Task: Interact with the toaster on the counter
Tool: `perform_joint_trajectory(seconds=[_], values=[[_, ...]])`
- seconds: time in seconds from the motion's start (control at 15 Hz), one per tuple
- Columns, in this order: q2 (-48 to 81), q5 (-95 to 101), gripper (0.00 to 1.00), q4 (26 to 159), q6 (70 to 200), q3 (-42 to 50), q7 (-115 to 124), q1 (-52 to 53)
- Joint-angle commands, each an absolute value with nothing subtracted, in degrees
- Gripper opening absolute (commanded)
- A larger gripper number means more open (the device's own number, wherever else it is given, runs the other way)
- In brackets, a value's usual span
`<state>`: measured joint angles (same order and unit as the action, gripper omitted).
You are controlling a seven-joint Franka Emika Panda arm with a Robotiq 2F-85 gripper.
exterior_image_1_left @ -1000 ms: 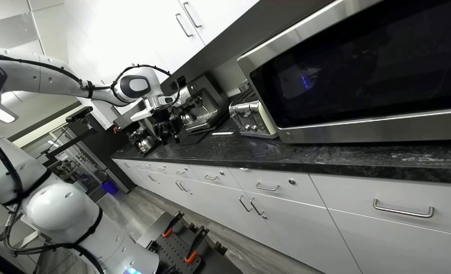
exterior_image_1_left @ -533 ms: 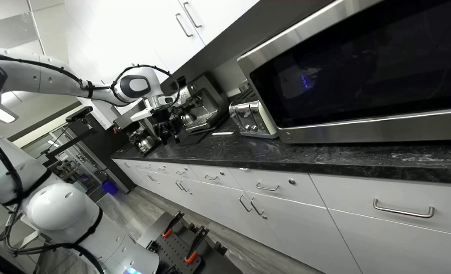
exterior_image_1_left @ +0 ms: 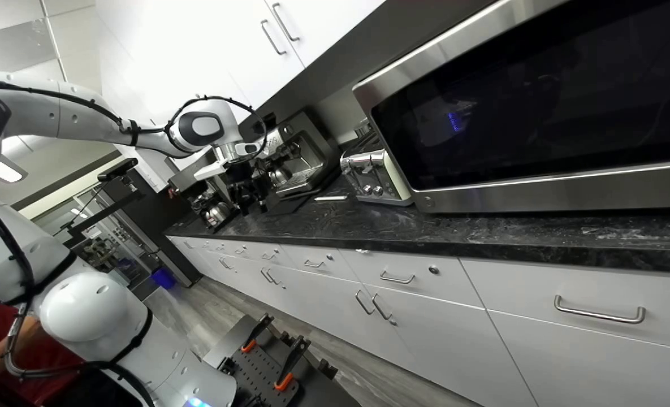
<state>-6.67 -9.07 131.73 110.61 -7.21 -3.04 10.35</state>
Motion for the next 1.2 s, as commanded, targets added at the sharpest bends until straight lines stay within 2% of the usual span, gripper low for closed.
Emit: perform_joint_trajectory(seconds=[0.0,0.2,0.53,1.0,1.07,1.13], values=[[-6.7,-9.1,1.00,131.7,110.5,-7.7,-3.1,9.9],[-6.0,-8.2,1.00,131.3,111.8,-7.7,-0.9,9.6],[-3.2,-6.8,1.00,125.6,123.7,-6.4,5.9,7.0],[7.6,9.8,1.00,113.4,137.2,-1.9,20.7,2.6],[2.8,5.5,1.00,117.9,135.4,-2.3,15.2,3.0],[4.6,7.6,1.00,116.5,136.4,-1.7,17.3,2.9]])
